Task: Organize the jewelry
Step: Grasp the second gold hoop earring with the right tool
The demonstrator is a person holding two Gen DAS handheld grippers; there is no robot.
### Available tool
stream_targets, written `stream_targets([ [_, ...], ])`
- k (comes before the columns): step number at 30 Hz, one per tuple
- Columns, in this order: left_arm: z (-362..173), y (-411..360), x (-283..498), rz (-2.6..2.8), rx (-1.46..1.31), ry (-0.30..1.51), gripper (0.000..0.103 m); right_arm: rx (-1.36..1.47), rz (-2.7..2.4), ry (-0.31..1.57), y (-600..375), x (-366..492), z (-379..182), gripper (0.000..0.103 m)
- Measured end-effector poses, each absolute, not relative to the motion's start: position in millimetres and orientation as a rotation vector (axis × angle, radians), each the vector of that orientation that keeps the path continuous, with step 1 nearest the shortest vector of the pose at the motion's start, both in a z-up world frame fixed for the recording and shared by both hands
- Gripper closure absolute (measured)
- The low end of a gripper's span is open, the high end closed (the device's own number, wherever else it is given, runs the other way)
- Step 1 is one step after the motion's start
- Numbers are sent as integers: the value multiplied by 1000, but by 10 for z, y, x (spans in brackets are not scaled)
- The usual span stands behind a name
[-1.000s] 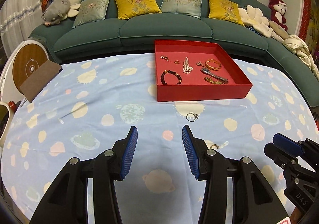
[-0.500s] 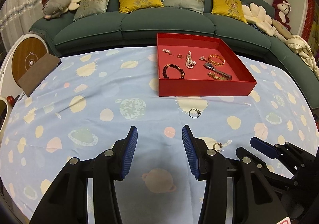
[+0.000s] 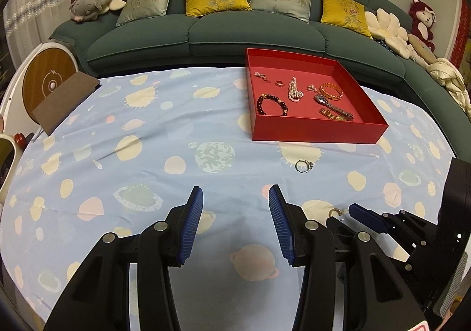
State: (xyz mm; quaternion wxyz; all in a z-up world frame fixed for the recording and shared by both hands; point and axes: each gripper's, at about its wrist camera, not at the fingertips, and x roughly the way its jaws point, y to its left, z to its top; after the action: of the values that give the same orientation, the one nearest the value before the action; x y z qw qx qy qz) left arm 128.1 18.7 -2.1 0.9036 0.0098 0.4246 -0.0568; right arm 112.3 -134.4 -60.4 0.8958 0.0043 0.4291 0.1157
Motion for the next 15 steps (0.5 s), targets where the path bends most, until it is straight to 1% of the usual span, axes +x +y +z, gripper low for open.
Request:
stream_targets([
  [10,-12,387,1257,-100,-1,883,58,-19,216,910,-1233,1236,-723,70],
  [15,-12,403,1260,-100,-7,886,58,-34,206,908,-1218,1246,-727,79],
])
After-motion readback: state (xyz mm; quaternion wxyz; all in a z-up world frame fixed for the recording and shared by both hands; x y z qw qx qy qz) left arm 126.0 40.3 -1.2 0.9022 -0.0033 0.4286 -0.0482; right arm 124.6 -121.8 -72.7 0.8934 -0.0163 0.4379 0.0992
